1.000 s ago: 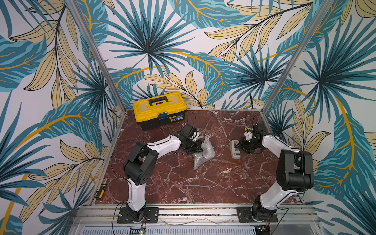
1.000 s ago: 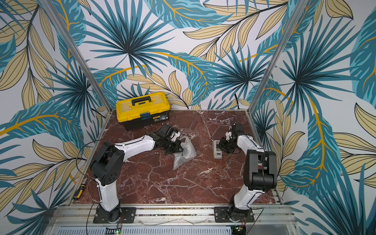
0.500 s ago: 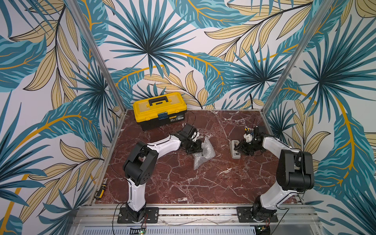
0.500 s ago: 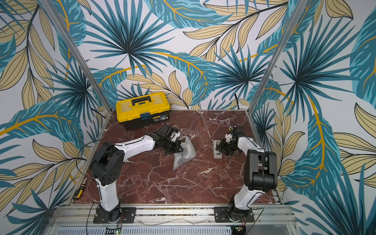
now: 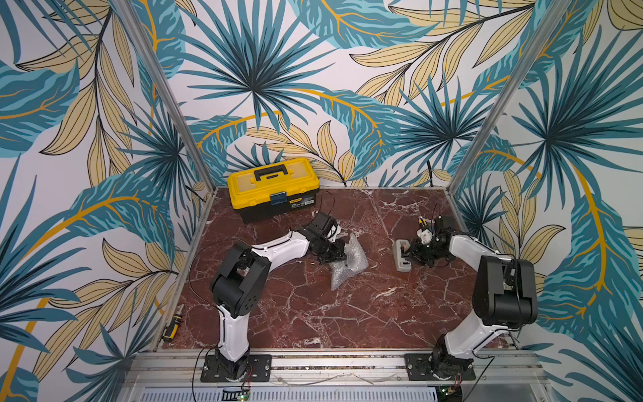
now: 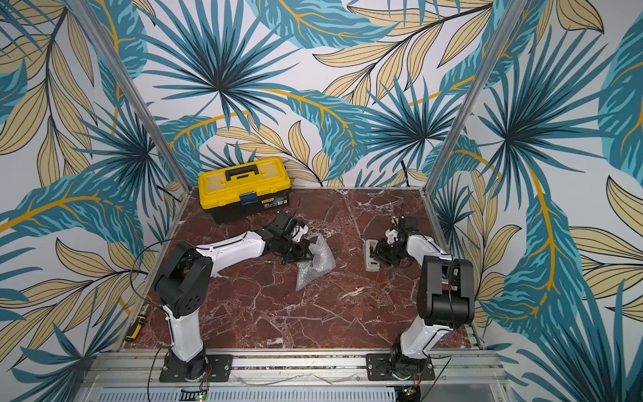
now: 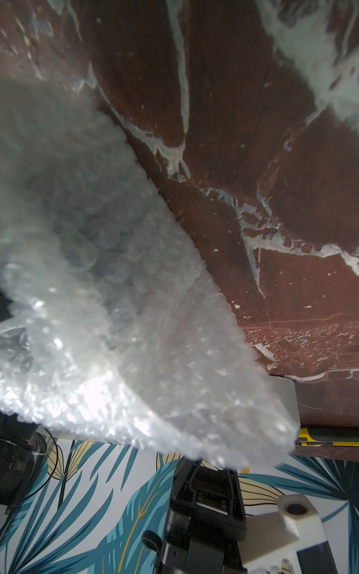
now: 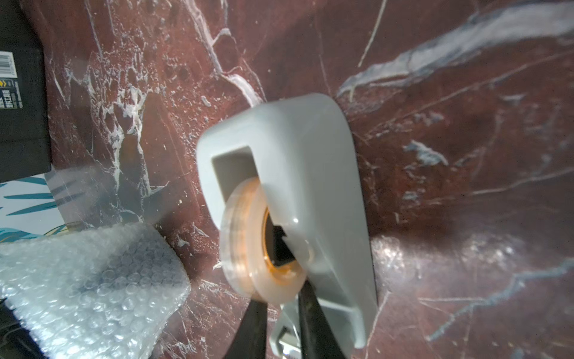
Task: Wrap mugs in bubble wrap
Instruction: Tear off the tape using the Tape Cutter.
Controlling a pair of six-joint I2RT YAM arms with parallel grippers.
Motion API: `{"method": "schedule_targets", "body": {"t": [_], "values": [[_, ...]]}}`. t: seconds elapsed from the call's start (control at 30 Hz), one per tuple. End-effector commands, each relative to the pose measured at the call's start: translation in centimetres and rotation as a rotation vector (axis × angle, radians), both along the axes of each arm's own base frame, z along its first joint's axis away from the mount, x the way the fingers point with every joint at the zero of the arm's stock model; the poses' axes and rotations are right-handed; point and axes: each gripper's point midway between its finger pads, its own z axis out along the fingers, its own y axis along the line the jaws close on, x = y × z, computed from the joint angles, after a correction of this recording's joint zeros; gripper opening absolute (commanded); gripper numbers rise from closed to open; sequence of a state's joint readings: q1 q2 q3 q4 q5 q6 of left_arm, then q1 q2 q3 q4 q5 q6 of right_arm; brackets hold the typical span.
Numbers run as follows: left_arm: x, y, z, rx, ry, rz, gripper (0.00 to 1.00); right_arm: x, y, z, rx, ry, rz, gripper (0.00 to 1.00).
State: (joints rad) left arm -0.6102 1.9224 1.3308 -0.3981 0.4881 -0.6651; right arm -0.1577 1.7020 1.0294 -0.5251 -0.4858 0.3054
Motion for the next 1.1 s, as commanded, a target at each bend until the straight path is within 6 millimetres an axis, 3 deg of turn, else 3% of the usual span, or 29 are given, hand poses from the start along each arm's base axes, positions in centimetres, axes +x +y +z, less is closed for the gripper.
{"method": "schedule_targets", "body": {"t": [0.0, 0.23, 0.67, 1.07], "values": [[-1.0, 1.0, -1.8, 0.084, 0.046, 0.0, 0.02, -1.3, 0.0, -1.7, 0.001, 0.062, -0.001, 0.14], [-1.1, 1.0, -1.8, 0.083, 0.047, 0.001, 0.02, -1.2, 0.3, -0.8, 0.019, 0.036, -0.003, 0.0], [-1.0, 1.0, -1.7, 0.082, 0.045, 0.001, 0.02, 0.0, 0.4, 2.1, 0.039, -0.025, -0.018, 0.0], [-1.0, 1.0, -1.8, 0.082, 0.045, -0.003, 0.02, 0.3, 0.3, 3.6, 0.032, -0.029, -0.019, 0.0]]}}
